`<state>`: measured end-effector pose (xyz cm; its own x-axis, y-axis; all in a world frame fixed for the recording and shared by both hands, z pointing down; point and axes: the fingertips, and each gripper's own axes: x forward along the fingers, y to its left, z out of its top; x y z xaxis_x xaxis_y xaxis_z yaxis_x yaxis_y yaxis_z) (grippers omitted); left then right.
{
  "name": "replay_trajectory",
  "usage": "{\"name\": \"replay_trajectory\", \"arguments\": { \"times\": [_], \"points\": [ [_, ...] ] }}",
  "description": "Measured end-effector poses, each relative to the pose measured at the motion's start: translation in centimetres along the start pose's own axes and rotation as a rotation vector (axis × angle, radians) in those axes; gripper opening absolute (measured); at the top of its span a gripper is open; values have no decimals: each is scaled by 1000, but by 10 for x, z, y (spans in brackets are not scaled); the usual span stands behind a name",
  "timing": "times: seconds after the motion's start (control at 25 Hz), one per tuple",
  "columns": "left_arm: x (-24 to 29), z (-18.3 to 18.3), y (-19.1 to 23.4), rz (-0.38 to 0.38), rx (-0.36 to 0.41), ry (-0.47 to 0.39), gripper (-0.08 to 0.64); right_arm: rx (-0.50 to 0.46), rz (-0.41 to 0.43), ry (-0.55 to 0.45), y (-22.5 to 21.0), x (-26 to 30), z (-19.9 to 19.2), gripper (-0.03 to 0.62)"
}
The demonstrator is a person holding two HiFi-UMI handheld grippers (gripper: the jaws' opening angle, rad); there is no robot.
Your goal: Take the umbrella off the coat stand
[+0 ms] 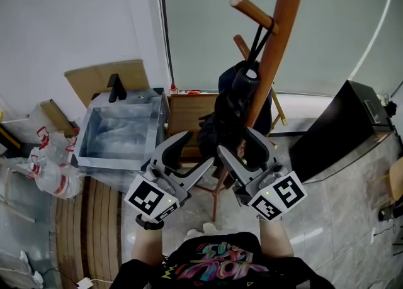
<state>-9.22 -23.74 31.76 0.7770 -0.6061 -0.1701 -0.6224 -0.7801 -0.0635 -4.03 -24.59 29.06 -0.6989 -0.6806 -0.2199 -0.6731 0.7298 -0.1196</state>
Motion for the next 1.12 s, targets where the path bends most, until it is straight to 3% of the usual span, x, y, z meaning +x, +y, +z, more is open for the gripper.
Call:
{"name": "replay_trajectory", "arguments": {
  "times": [0.56,0.84,1.12],
  "points": [
    [29,-24,13,-92,79,113,325,34,-88,93,-12,28,-15,339],
    [48,-28,22,-120,75,109,331,11,-139,136,-17,38,-20,345],
    [60,-31,17,-187,49,93,331,15,-135,151,-18,39,-21,344]
  ]
}}
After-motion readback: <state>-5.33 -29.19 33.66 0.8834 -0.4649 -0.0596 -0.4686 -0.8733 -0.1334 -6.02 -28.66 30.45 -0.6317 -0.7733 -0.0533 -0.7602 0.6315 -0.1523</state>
